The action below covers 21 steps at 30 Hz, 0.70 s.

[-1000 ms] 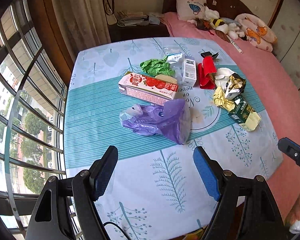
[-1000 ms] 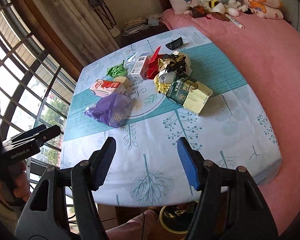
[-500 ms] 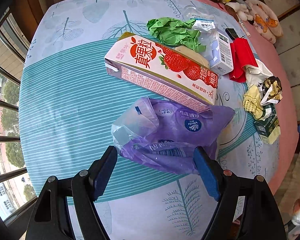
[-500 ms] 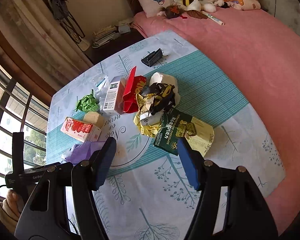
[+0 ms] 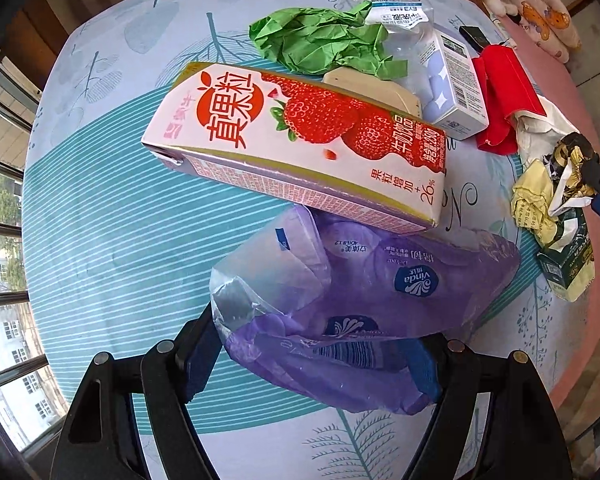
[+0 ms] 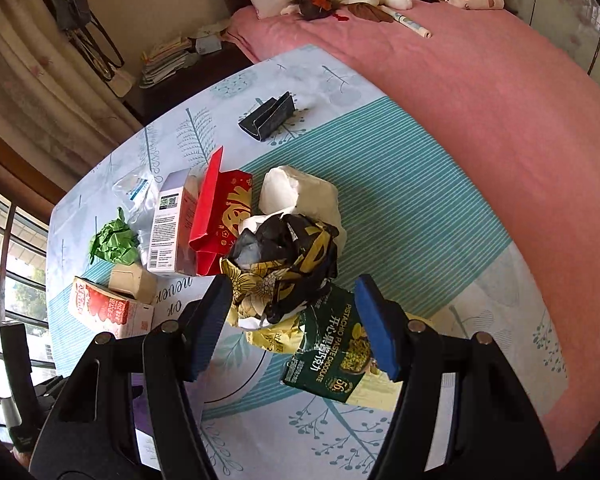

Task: Collect trash
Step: 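Grasp the purple plastic bag with the left tool while the right tool grasps the crumpled black-gold wrapper, then carry the purple bag and wrapper over the bin and open both tools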

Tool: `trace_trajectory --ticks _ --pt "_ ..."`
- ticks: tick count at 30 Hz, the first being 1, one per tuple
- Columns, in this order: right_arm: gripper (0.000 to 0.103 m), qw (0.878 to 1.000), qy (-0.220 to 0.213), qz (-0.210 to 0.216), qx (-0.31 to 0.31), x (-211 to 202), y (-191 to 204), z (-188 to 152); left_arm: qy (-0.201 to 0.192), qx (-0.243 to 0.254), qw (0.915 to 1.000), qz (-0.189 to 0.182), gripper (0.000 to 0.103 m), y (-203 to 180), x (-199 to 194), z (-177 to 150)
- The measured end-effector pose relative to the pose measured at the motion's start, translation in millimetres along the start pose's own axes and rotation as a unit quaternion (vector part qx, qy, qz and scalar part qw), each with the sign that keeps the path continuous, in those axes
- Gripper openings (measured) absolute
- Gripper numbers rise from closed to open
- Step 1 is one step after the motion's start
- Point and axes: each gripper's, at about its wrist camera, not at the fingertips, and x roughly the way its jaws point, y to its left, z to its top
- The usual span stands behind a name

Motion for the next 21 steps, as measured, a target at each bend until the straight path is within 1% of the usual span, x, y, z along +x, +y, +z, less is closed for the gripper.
trace_trajectory --ticks 3,5,6,8,10,11,12,13,16,19,21 --pt "0.061 1.000 0.005 0.002 -0.001 12.7 4.2 1.3 0.001 -0.007 0.9998 0.018 0.080 -7.3 3.7 1.9" --pt "0.061 1.000 0.009 -0.008 -0.005 18.1 7.0 1.6 -0.002 -0.013 0.9995 0.029 0.073 -10.4 4.2 4.6" --pt "0.061 1.000 0.011 -0.010 -0.004 20.5 7.9 1.1 -0.005 -0.014 0.9993 0.034 0.067 -12.3 3.6 4.2" --pt "0.058 1.000 0.017 -0.007 -0.004 24.7 8.6 -0.5 -0.007 -0.010 0.9995 0.031 0.061 -10.2 -0.8 5.5" --pt "0.049 1.000 0.017 -0.002 -0.011 27.7 10.0 -3.4 -0.012 -0.006 0.9996 0.026 0.046 -13.2 -3.6 2.2" --pt "0.046 1.000 0.017 -0.002 -0.016 27.8 11.2 -4.6 -0.013 -0.004 0.9996 0.023 0.045 -13.8 -5.5 -0.7" --pt "0.045 1.000 0.014 0.000 -0.019 27.2 12.0 -6.2 -0.016 -0.003 0.9996 0.022 0.033 -15.4 -6.8 -2.8" --pt "0.045 1.000 0.011 0.002 -0.021 26.3 12.6 -7.7 -0.018 -0.004 0.9997 0.018 0.027 -17.7 -7.8 -5.0" --pt "0.043 1.000 0.005 0.010 -0.025 20.8 13.0 -11.7 -0.025 -0.008 0.9996 0.012 0.020 -20.7 -13.2 -12.8" --pt "0.042 0.999 -0.005 0.024 -0.026 10.6 12.7 -16.1 -0.037 -0.010 0.9992 0.007 0.018 -20.5 -25.6 -27.7" --pt "0.041 0.999 -0.017 0.037 -0.026 -0.4 12.0 -19.8 -0.052 -0.008 0.9986 0.009 0.018 -22.5 -38.9 -38.1"
